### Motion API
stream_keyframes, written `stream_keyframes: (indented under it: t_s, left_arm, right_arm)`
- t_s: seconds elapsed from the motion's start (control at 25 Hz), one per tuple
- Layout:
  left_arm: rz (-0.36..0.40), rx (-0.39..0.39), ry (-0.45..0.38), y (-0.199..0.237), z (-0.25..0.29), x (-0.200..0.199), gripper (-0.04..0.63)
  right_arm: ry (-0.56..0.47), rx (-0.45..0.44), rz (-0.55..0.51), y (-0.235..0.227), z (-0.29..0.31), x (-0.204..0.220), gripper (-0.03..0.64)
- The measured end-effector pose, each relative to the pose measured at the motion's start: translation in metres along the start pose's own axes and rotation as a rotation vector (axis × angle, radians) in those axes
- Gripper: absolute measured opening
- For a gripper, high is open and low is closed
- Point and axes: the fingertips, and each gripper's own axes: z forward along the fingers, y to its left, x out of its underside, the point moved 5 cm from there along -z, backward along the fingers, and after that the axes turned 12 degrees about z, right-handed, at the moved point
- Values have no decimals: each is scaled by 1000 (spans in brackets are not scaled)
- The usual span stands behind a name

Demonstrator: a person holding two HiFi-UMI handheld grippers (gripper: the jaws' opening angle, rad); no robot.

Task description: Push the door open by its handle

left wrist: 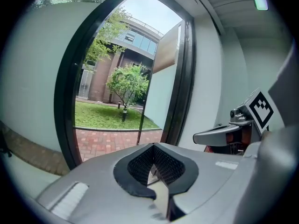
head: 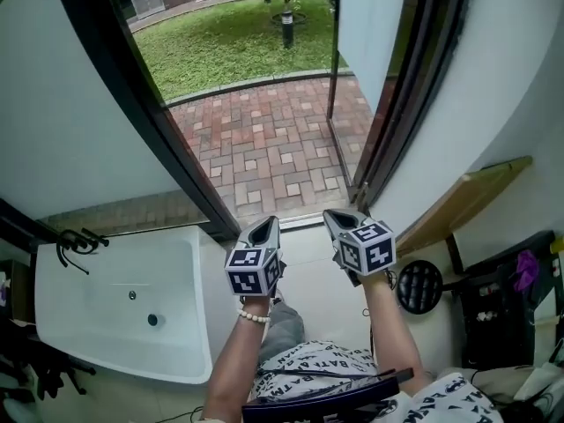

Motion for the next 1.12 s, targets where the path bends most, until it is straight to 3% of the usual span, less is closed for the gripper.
stream_keyframes:
  t_s: [0.32, 0.52, 1.12]
  left_arm:
    - [0, -21, 29, -57, -64, 37, -6]
    - [-14, -30, 34, -79, -93, 51, -6]
    - [-10, -30, 9, -95, -129, 56, -6]
  right_arm:
    - [20, -11, -35, 19, -66, 61, 3]
    - [18, -31, -4, 30, -93, 86, 3]
    - [0, -30, -15, 54, -121, 102, 3]
